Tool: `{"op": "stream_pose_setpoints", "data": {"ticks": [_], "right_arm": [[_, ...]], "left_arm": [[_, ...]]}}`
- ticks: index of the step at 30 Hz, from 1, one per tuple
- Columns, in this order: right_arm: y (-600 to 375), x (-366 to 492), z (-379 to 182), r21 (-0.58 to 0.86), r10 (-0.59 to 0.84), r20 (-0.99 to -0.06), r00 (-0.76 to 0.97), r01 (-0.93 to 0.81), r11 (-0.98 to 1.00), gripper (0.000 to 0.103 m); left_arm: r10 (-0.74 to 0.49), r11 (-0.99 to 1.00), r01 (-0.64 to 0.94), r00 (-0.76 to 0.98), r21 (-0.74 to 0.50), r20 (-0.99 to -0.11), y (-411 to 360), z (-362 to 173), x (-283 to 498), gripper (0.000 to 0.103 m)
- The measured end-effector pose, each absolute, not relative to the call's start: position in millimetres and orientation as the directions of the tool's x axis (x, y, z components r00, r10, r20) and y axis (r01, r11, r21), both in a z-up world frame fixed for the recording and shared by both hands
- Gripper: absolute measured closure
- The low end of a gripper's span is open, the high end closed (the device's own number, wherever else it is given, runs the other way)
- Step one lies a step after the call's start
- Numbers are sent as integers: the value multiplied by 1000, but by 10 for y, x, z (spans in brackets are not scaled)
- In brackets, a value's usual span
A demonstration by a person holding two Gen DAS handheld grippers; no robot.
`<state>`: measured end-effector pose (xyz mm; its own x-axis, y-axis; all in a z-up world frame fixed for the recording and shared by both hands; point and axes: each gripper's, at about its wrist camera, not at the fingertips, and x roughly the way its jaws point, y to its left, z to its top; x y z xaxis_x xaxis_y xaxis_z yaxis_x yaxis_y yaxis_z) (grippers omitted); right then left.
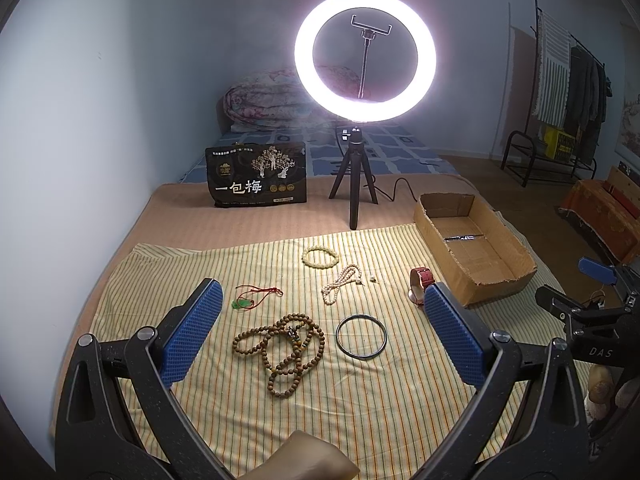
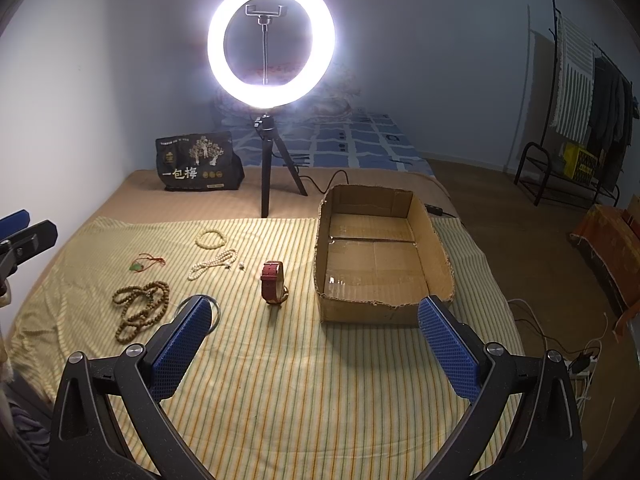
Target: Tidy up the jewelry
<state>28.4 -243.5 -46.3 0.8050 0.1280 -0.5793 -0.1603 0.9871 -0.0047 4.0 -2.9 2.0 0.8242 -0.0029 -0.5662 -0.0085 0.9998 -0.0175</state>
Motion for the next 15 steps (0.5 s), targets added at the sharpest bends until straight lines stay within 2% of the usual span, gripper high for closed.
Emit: {"op": "stream_pose_setpoints", "data": {"ticks": [15], "right_arm": [[-2430,291,-464,1,130,-583,802,-158,987,1]], "left_arm": [[2,1000,-14,824,-16,-566,38,15,51,1]]}}
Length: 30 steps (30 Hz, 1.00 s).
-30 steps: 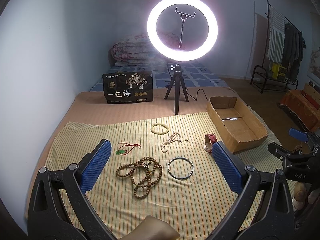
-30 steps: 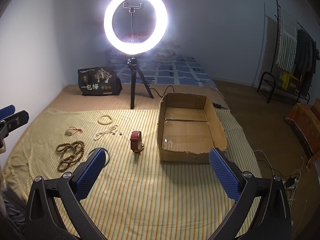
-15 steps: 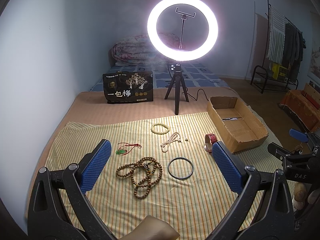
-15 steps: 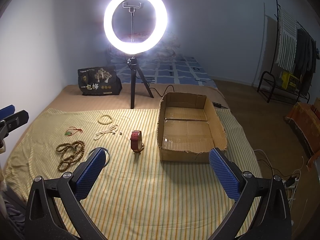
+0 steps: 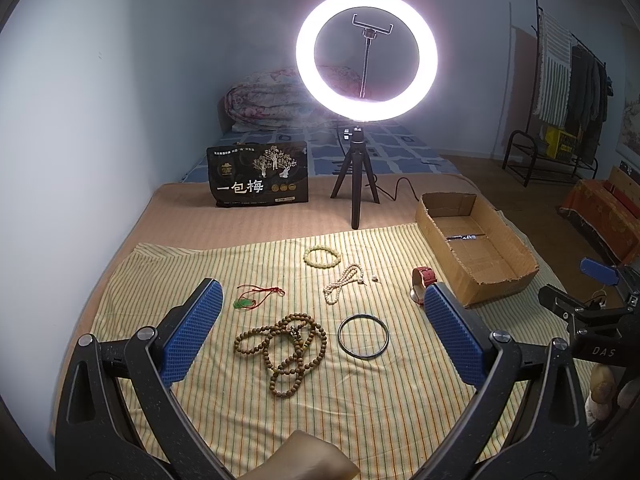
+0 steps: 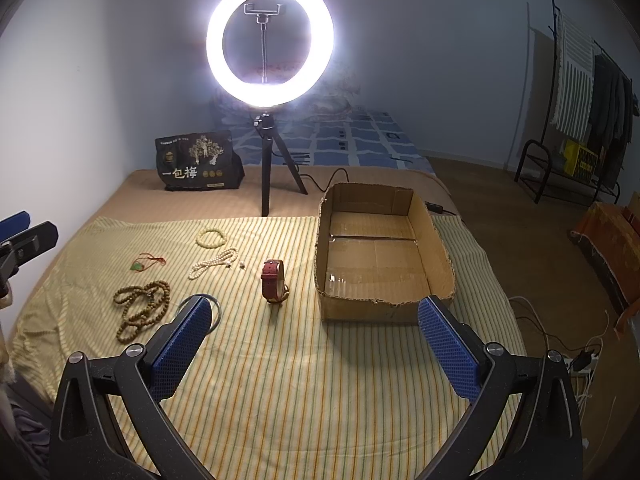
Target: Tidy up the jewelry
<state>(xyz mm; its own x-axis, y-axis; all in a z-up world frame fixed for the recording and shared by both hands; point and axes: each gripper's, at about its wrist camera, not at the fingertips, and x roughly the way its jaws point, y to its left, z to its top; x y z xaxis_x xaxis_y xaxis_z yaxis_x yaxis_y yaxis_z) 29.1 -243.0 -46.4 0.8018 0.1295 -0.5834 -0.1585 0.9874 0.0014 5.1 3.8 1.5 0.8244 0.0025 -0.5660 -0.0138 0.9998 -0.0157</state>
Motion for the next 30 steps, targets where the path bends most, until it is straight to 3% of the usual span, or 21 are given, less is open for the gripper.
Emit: {"op": "stream_pose_setpoints", "data": {"ticks": [30], "right_arm": [[-2360,296,-480,12,149,-594,791,-176,984,1]], "left_arm": [[15,1000,-23,815,-6,-579,102,-58,15,1]]}}
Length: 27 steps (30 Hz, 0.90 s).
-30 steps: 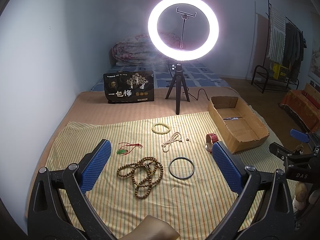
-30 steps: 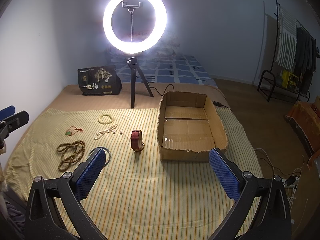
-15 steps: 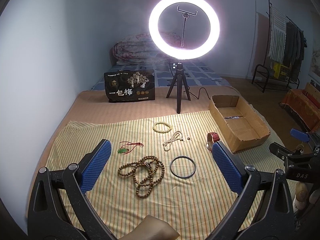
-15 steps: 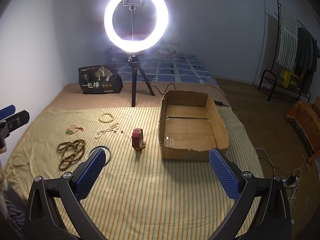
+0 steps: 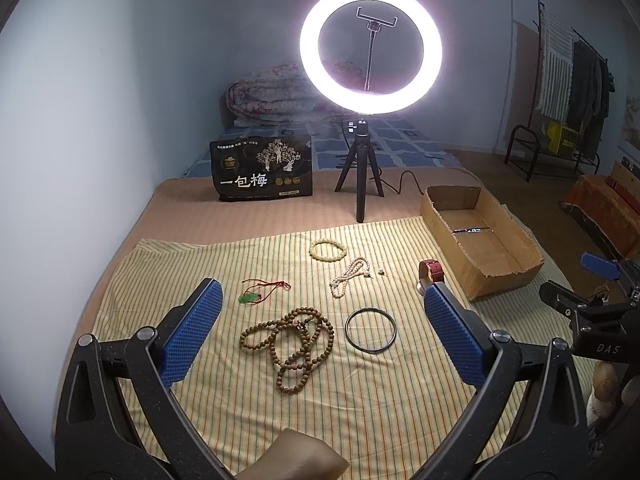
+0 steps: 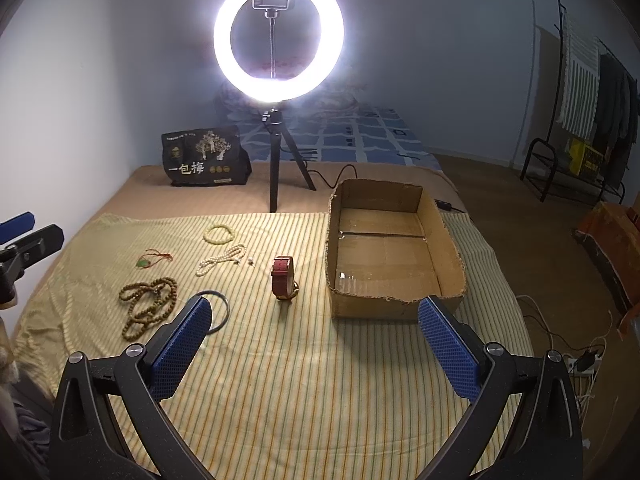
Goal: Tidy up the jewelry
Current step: 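Lower the left tool onto the brown bead mala while the right tool approaches the blue bangle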
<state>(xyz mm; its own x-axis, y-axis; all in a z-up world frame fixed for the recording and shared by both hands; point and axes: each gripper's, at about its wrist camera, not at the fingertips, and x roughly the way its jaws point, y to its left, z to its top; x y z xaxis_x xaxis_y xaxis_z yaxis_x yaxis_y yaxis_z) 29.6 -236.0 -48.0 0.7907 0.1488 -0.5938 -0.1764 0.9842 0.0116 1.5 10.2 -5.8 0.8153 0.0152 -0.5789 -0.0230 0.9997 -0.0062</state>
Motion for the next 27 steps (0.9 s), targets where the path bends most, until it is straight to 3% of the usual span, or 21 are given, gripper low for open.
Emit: {"op": "stream_pose_setpoints", "data": {"ticks": [19,25,27], "right_arm": [[-2037,425,-692,6,237,-626,743,-299,954,1],[-1848,553,-779,-24,255,-654,712,-357,934,1],[-1805,612,-812,-31,258,-666,700,-371,928,1]], "left_arm": [[29,978,-162,735,-134,-678,898,-182,354,1],[52,981,-167,716,-99,-696,1034,-309,471,1],[45,984,-156,694,-90,-718,1035,-396,528,10]]}}
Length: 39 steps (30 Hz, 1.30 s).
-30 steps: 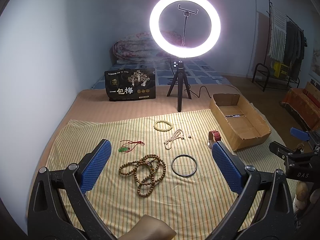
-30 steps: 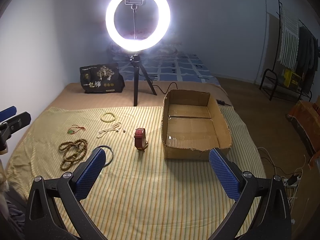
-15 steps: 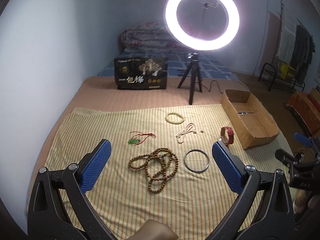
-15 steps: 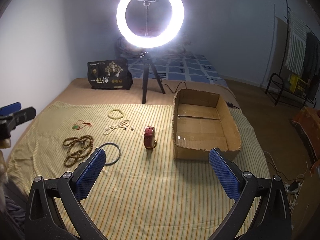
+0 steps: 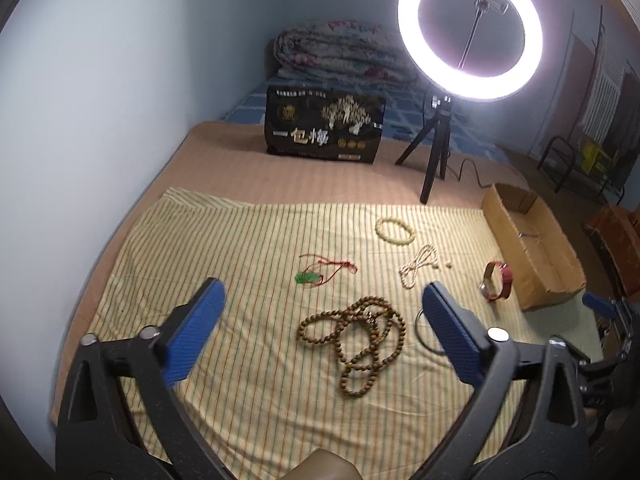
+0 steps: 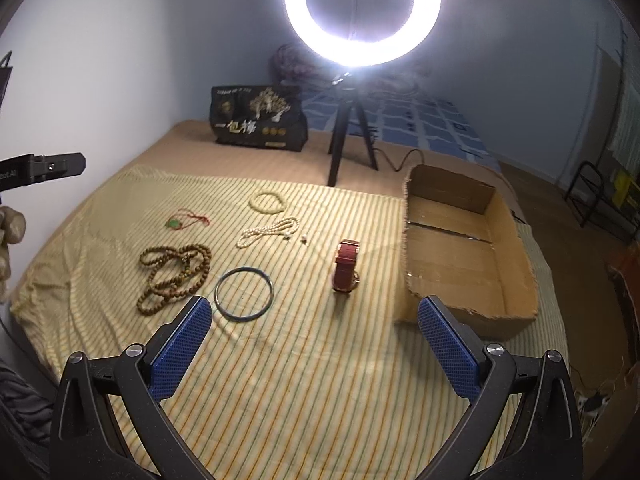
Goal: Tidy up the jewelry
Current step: 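Lower the left tool onto the brown bead mala while the right tool approaches the blue bangle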
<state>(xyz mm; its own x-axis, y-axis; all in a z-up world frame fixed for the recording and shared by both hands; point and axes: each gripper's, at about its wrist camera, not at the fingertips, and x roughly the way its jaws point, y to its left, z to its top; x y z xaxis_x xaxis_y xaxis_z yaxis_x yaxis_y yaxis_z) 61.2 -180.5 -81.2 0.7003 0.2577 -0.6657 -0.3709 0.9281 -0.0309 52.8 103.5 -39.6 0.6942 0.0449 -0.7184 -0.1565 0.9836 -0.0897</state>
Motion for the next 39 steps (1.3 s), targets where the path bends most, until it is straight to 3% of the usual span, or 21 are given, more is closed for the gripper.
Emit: {"op": "stream_pose_setpoints", "data": {"ticks": [3,10,14,29,39], "right_arm": [[-1754,737,-900,-26,261,-690,675,-384,923,1],[-1597,954,-1125,6,286,-741,608,-420,908,1],[-1545,1045,-1229,10,281,-758,589,-420,907,1],[-1538,1204,-1452,43,273,-798,537,-402,915,1],[-1519,1182,-1435,22,270,-793,545,-418,908,1]], "left_arm": [[1,988,-116,648,-97,-762,1009,-548,634,19],[-101,994,24,566,-107,-818,857,-861,936,23],[-158,987,63,491,-146,-857,877,-1134,1164,33],[-317,946,47,330,-320,-889,1023,-1724,1711,38],[-325,946,106,268,-308,-907,858,-1840,1693,38]]}}
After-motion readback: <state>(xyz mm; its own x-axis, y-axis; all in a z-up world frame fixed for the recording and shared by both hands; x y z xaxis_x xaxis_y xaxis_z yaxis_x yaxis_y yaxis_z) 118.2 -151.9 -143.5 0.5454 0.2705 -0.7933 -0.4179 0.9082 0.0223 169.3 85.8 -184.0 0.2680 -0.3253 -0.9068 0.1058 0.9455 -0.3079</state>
